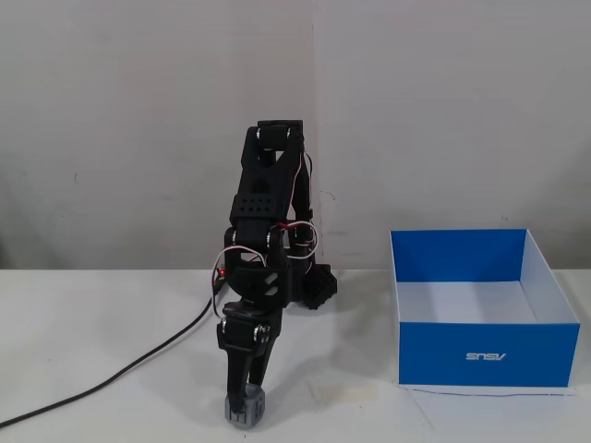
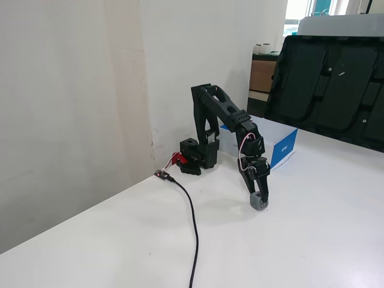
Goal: Pick the gray block and keep it in the box.
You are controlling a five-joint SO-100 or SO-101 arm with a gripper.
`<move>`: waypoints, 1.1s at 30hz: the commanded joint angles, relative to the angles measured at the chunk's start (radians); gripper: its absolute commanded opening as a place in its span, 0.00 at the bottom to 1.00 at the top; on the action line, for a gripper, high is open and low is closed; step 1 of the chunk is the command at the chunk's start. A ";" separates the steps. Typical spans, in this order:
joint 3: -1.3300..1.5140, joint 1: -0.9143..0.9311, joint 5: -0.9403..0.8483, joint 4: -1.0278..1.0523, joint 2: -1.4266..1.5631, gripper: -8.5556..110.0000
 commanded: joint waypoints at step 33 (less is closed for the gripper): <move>-0.465 -0.762 -0.064 0.506 0.597 0.07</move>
